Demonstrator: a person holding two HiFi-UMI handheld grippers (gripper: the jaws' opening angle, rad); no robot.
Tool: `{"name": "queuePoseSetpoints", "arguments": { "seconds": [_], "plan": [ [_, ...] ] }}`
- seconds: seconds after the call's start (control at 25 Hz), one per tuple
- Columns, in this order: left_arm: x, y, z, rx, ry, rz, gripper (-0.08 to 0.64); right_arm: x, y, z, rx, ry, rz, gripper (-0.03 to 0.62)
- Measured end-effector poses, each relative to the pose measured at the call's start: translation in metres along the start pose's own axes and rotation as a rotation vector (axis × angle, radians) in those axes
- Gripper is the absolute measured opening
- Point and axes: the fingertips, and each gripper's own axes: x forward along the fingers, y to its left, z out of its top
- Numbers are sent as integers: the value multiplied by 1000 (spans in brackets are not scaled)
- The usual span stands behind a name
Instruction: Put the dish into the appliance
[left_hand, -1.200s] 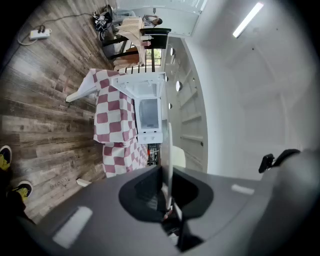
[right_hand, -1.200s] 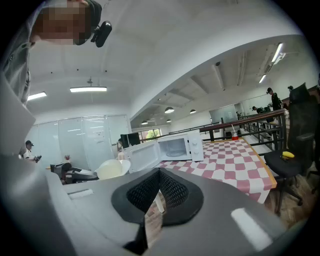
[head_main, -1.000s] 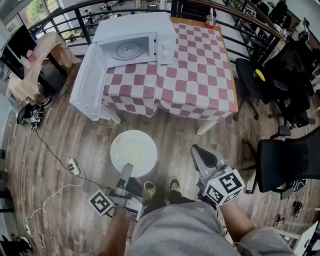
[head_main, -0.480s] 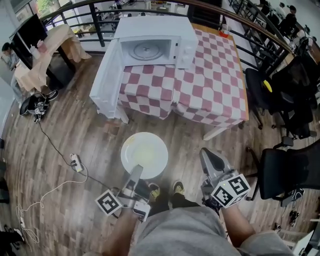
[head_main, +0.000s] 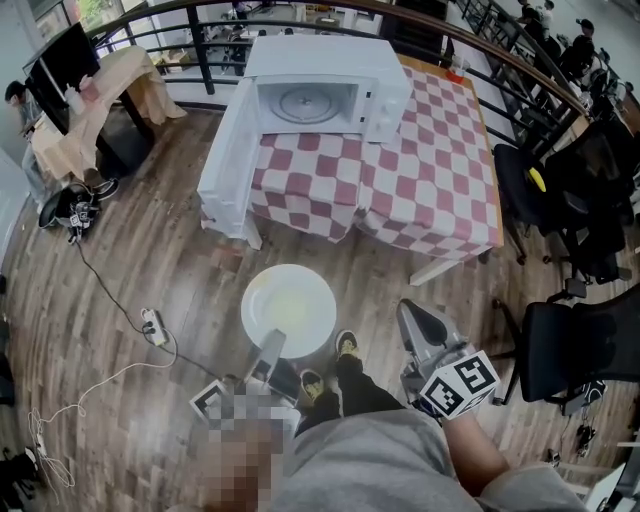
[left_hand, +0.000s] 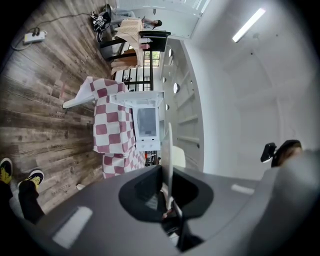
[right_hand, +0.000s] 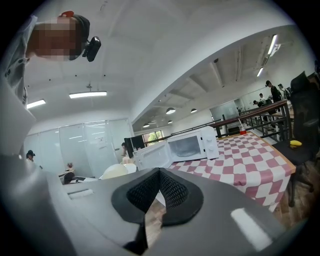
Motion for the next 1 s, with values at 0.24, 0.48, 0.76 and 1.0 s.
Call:
{"name": "queuePoseSetpoints", "arguments": {
  "seconds": [0.24, 0.48, 0.76, 1.0],
  "plan": [
    [5, 2, 6, -8, -5, 1, 25, 16, 1, 1, -7, 1, 21, -2],
    [22, 7, 15, -12, -12, 9, 26, 36, -12, 4, -16, -7, 30, -2],
    [62, 13, 26, 16, 6, 26, 26, 66, -47, 11, -20, -10, 24, -2],
    [105, 19, 36, 16, 24, 30, 26, 94, -74, 20, -25, -2, 27, -2]
  ]
}}
